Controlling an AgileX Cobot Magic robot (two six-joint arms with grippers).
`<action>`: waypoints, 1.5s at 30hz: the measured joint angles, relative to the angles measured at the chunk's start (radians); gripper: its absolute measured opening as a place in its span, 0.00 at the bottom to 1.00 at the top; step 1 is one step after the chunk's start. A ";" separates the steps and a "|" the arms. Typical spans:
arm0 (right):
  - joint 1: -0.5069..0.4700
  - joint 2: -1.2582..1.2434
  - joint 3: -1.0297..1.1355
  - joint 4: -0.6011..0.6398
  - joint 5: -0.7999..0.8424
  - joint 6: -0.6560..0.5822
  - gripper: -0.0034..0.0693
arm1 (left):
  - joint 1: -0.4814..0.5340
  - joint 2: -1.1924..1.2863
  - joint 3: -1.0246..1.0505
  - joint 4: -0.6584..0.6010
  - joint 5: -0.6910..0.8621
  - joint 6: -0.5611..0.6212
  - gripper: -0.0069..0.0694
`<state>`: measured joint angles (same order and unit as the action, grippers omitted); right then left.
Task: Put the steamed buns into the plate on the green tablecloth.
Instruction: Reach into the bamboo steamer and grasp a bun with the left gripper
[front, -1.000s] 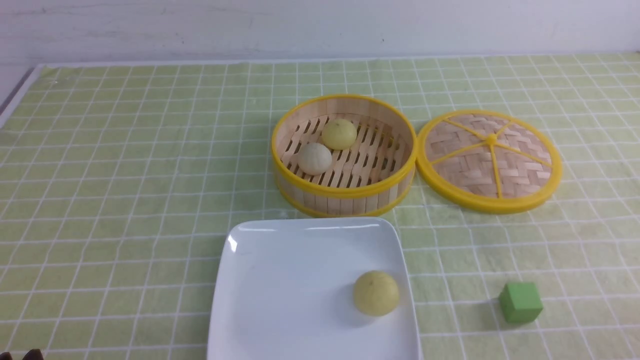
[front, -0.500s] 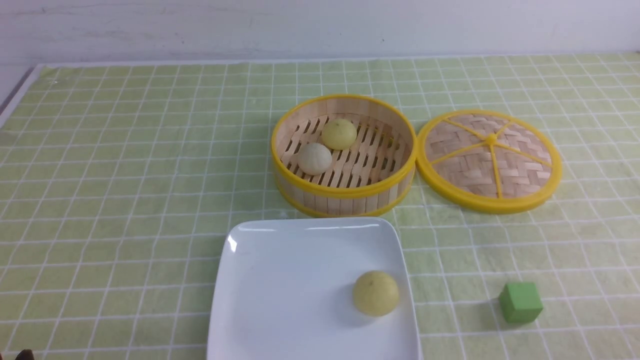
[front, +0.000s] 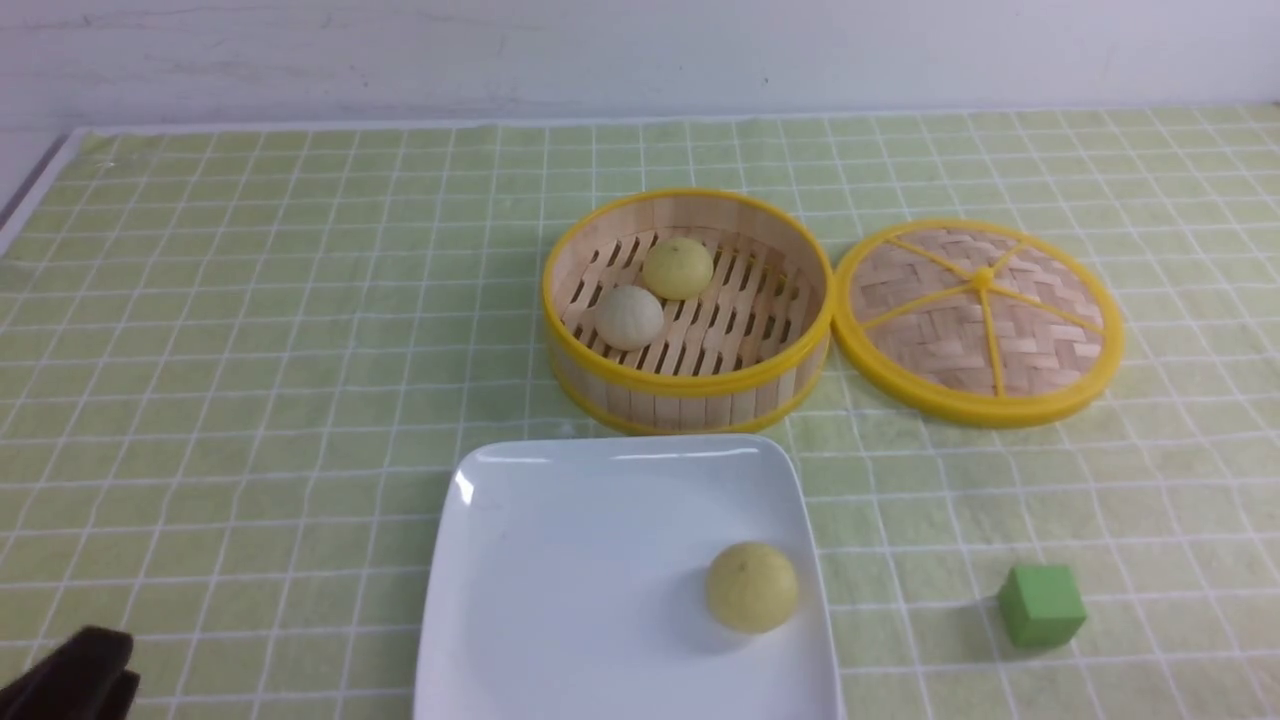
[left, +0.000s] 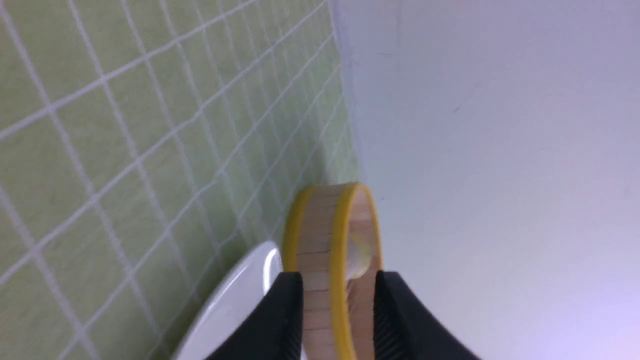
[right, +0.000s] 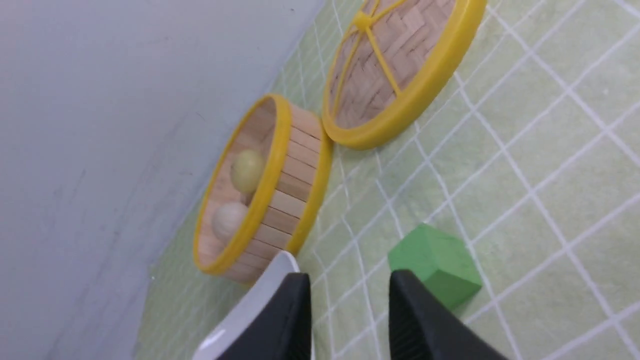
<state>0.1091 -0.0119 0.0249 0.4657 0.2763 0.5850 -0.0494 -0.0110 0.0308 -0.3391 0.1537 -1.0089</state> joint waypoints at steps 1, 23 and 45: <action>0.000 0.000 -0.011 -0.002 -0.017 -0.006 0.37 | -0.003 0.000 -0.005 0.018 -0.051 0.011 0.37; 0.005 0.946 -0.677 -0.287 0.780 -0.562 0.06 | -0.030 1.336 -1.093 0.179 0.918 0.922 0.09; 0.009 0.972 -0.678 -0.286 0.697 -0.595 0.30 | -0.429 2.366 -2.347 0.271 1.077 0.857 0.67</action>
<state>0.1179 0.9599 -0.6533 0.1798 0.9730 -0.0104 -0.4781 2.3555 -2.3162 -0.0681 1.2311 -0.1524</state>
